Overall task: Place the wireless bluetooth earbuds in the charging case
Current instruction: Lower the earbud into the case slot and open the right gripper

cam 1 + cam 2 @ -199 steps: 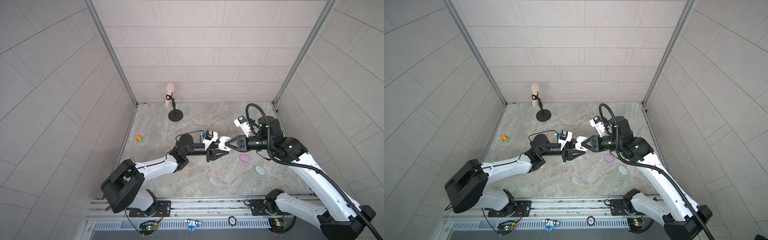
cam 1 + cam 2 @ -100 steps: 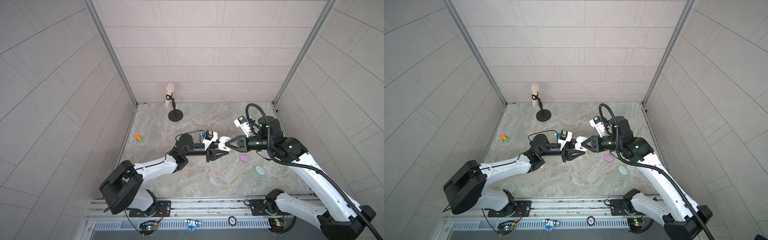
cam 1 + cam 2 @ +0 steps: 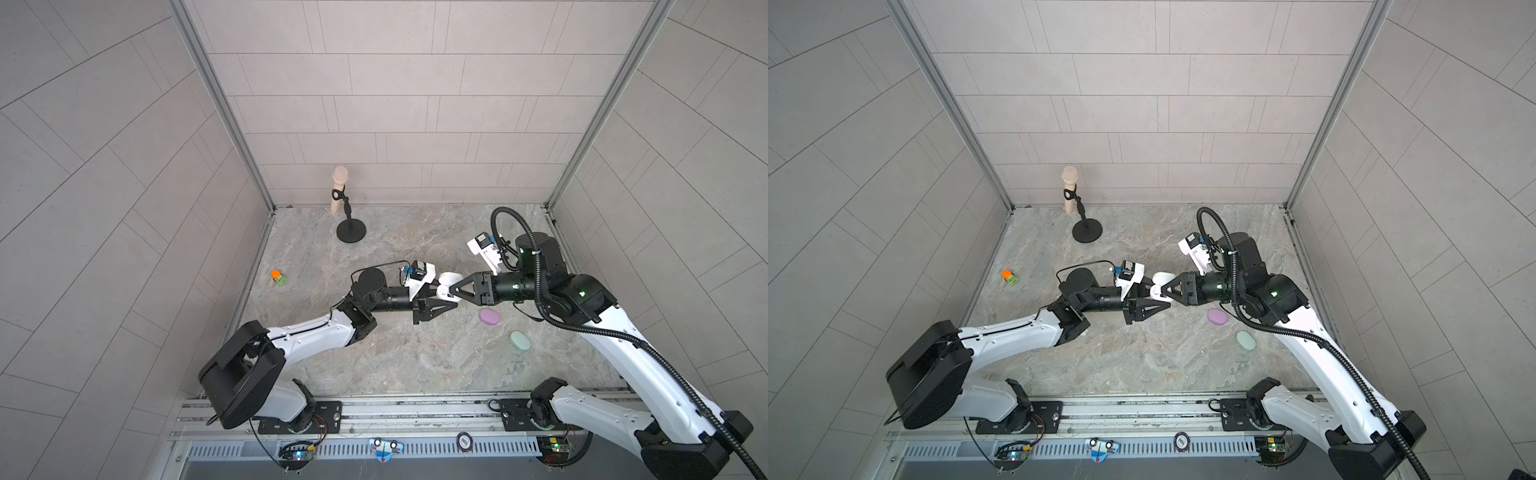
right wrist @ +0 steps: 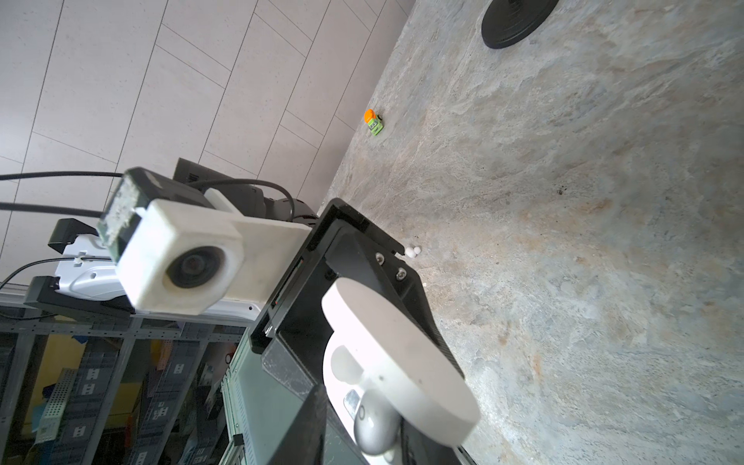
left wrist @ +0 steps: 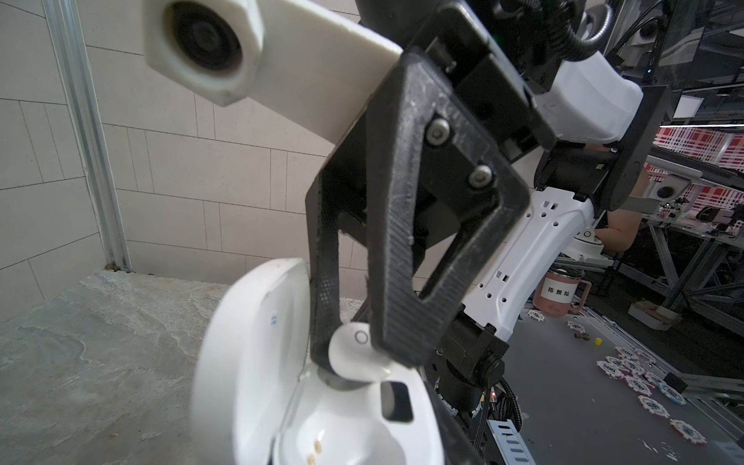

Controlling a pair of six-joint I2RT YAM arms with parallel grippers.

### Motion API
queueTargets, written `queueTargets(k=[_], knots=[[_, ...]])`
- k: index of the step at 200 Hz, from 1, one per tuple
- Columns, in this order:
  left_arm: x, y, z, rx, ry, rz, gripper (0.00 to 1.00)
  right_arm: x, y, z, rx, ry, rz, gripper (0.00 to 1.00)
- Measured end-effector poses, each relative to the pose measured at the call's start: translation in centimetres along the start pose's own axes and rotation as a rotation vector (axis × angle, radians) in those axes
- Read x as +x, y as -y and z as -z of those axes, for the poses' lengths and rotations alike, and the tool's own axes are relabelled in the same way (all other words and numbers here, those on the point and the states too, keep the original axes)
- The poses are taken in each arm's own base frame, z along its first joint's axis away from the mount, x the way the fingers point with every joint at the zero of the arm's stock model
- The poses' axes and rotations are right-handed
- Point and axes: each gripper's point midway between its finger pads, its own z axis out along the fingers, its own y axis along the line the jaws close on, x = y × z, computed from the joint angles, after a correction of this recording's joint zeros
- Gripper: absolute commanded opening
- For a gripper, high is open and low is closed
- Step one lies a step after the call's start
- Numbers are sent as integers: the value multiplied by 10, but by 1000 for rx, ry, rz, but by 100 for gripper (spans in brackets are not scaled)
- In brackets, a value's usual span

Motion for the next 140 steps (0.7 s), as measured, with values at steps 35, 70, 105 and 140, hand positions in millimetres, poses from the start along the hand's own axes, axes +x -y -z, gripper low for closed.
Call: queueTargets(k=[35,70,105,140], knots=[[0,1,-1,0,1,0,23,1,-3,0,4,-5,14,42],[0,-1,-1,-9,2,1,23,-1,-5,-2,23,-12,34,52],[-1,-2,-1,-18,4,0,23,-5,-8,3,49,-5,56,63],[-1,-3,-1,-24,5,0,23,-7,-11,7,64,2,72,68]])
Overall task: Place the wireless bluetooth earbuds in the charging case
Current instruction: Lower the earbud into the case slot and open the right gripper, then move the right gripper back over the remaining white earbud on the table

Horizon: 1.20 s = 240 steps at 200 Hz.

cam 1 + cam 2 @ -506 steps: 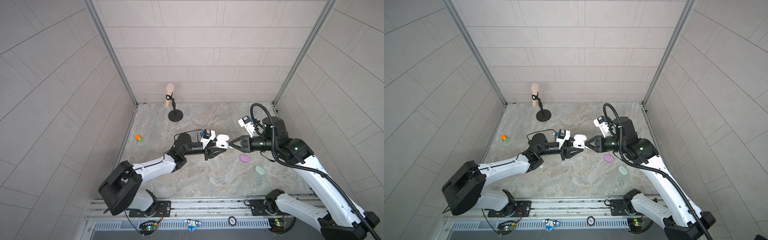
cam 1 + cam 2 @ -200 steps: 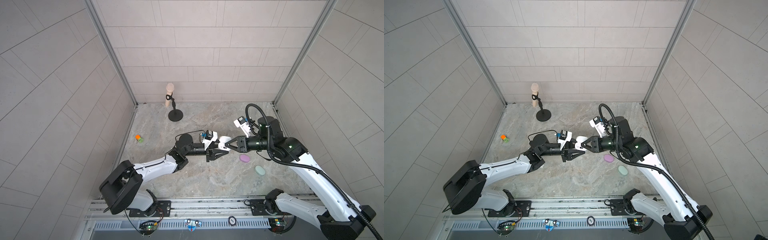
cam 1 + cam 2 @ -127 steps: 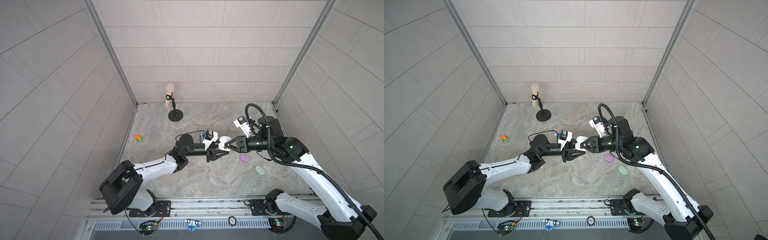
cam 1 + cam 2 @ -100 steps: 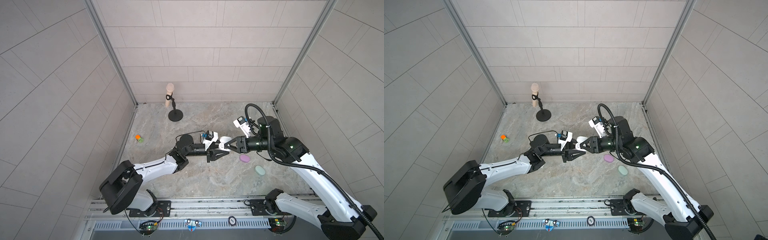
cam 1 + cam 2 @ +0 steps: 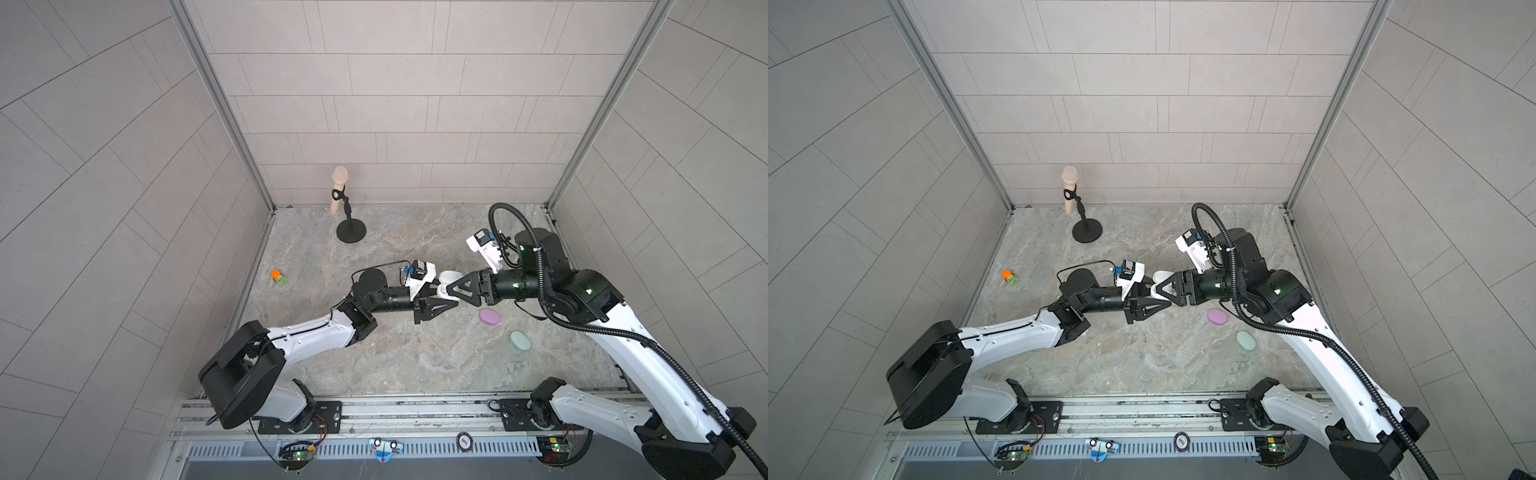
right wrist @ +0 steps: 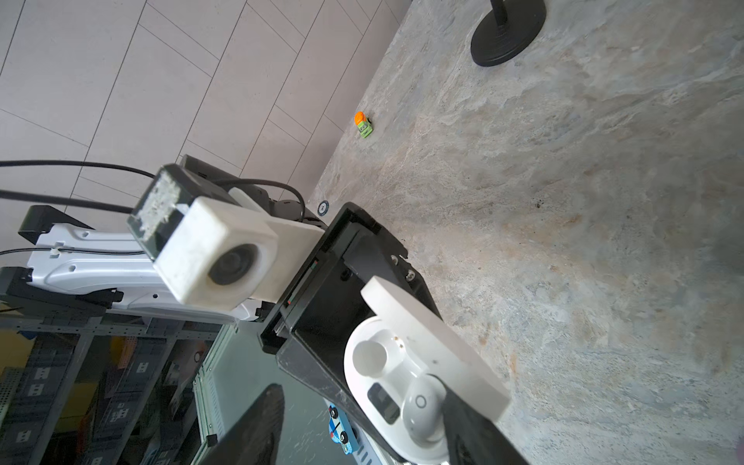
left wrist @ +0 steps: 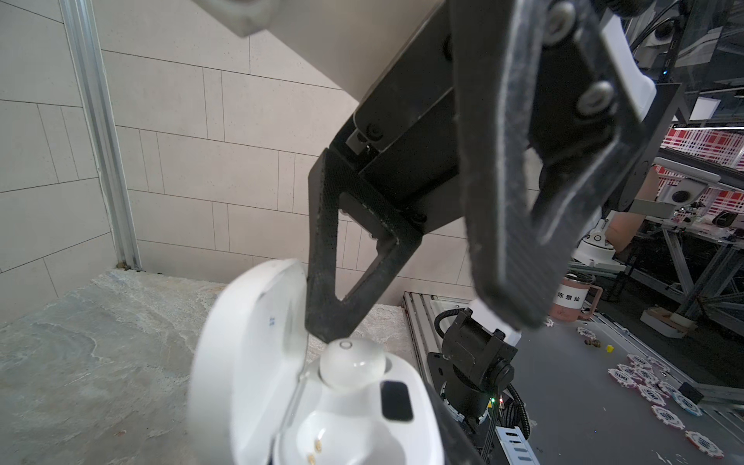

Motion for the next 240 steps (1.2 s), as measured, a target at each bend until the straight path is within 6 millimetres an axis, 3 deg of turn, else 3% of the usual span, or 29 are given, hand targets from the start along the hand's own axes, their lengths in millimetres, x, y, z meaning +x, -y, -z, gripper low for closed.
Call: queueTargets(k=[37,70,99,124,149,195,240], knots=[[2,0,1,-3,-2,-4,23,1,-4,2,6,-2,12,69],[15,-6,8,-30,-22,9,23,5,-13,4,4,-16,29,71],[29,-21,26,-101,-42,33,23,14,-23,9,-6,-24,57,74],[29,-34,46,-177,-37,32,23,29,-30,5,-16,-47,91,75],[17,-46,67,-258,-18,2,23,56,-23,-16,-1,-115,107,75],[-4,-68,102,-405,-8,-69,23,96,-2,-76,91,-246,164,75],[-14,-107,134,-539,-36,-71,23,128,15,-138,191,-351,284,74]])
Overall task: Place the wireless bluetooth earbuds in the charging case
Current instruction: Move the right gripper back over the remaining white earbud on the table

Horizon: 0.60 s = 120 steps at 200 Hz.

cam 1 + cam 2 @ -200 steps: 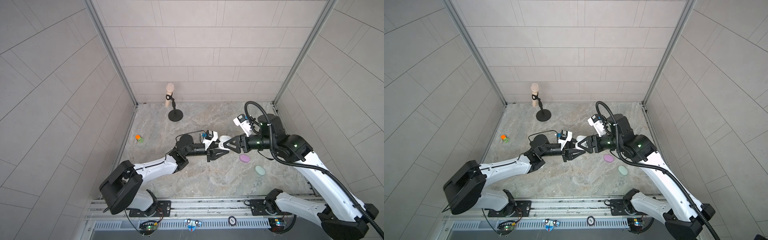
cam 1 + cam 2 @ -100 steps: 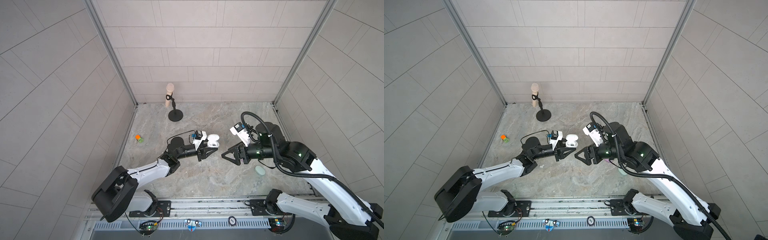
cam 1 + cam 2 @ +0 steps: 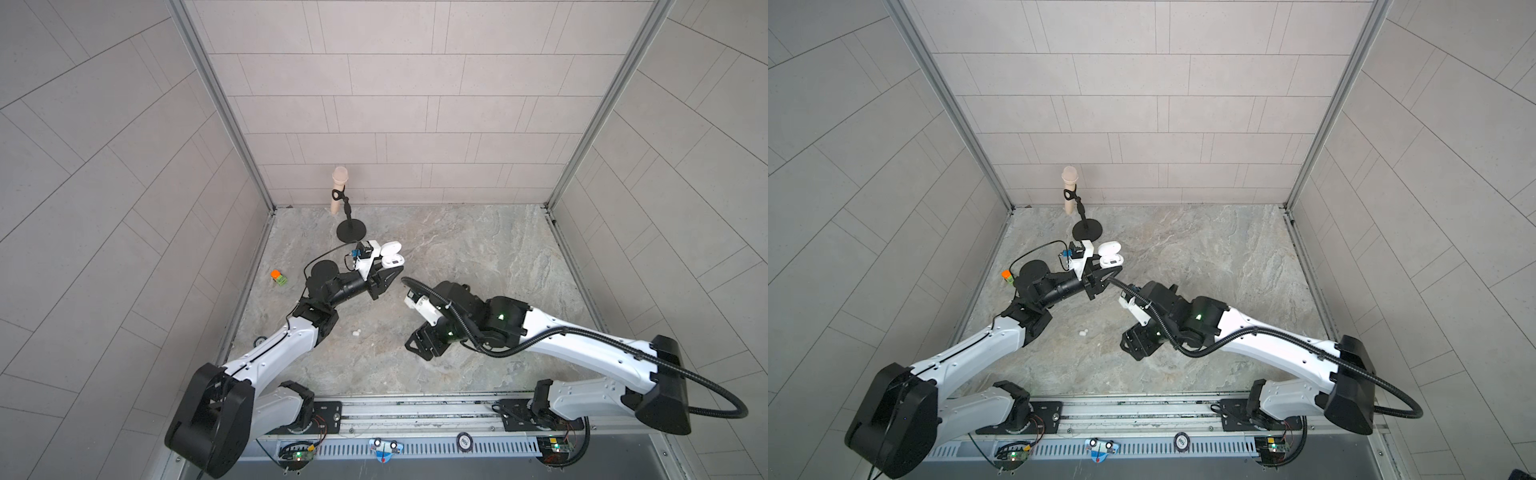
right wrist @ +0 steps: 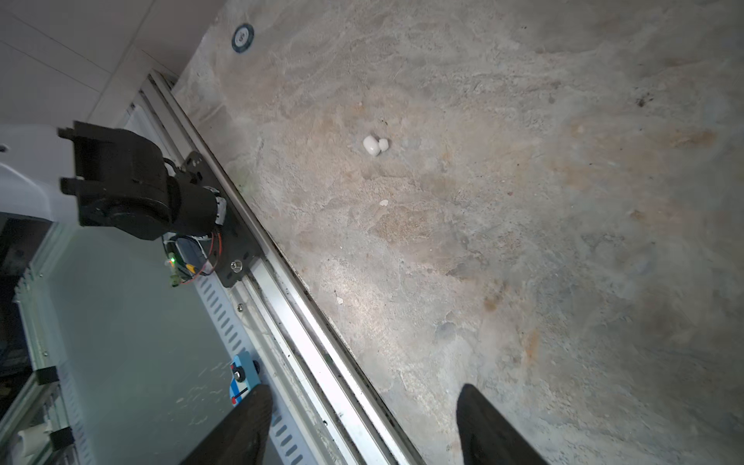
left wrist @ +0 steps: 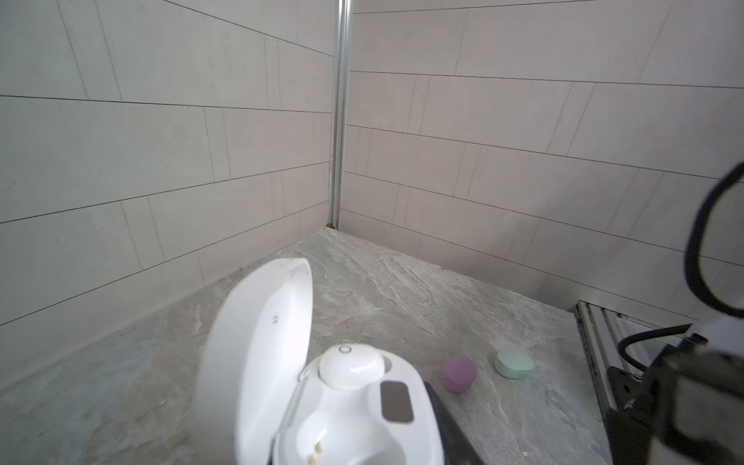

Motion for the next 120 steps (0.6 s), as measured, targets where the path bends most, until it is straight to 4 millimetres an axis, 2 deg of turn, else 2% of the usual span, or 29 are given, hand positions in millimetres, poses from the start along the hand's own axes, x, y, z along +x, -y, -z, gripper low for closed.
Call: queueTargets(k=[37,65,86,120], knots=[[-19,-22,-1,-35,9,-29,23,6,-11,-58,80,-121,146,72],[-18,-38,-7,-39,-7,-21,23,1,-26,-98,98,-184,264,69],[-16,-49,-10,-45,-18,-10,23,-4,-28,-123,112,-222,326,69],[-19,-54,-13,-37,-19,-9,23,-15,-28,-156,129,-266,404,69]])
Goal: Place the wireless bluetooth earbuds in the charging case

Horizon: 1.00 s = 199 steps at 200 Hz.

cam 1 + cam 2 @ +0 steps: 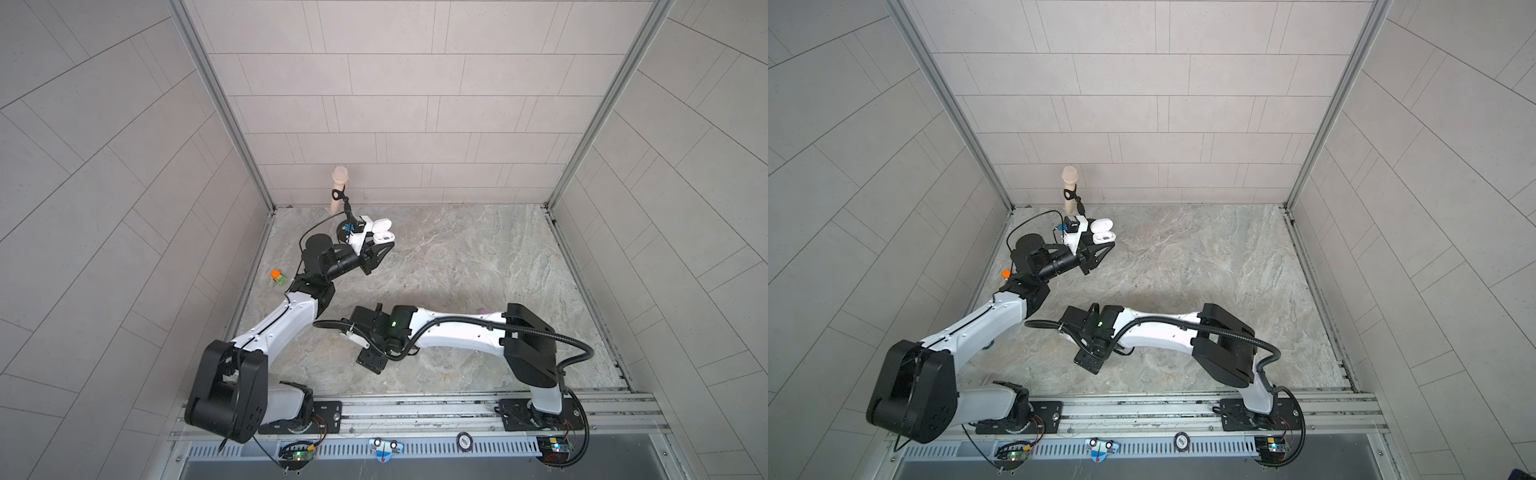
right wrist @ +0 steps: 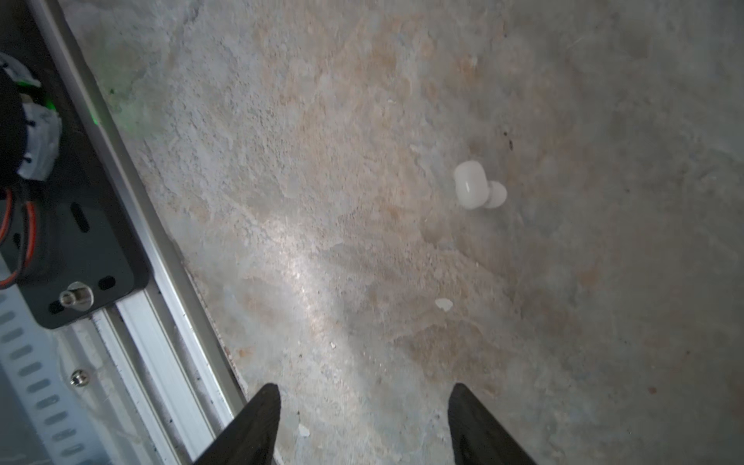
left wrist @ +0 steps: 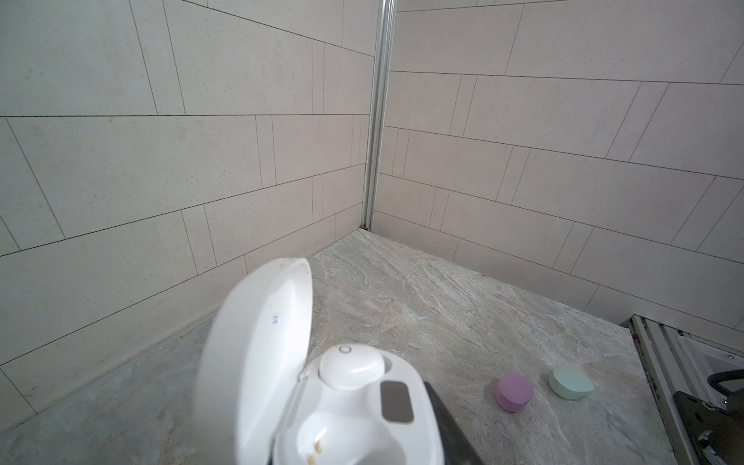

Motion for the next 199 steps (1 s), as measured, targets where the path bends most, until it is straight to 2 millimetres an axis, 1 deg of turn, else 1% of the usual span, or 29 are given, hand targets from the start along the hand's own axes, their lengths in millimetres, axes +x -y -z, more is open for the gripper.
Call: queueTargets(k=[33,58,78,116,151,182,199], knots=[[-6,-2,0,10,8,-7,23,-12,7,-24,42,-27,48,69],[-5,-5,0,9,6,-5,23,-20,16,-35,89,-39,65,69],[-5,-7,1,9,4,-3,23,-29,25,-39,129,-29,67,67],[-10,-7,0,18,12,-7,23,-42,45,-44,167,-13,36,59],[-10,-5,0,26,11,0,24,-49,62,-51,182,-9,8,58],[-9,-5,0,31,11,13,24,-54,64,-61,182,-8,7,58],[-9,-5,0,32,10,14,24,-57,65,-60,187,-4,5,56]])
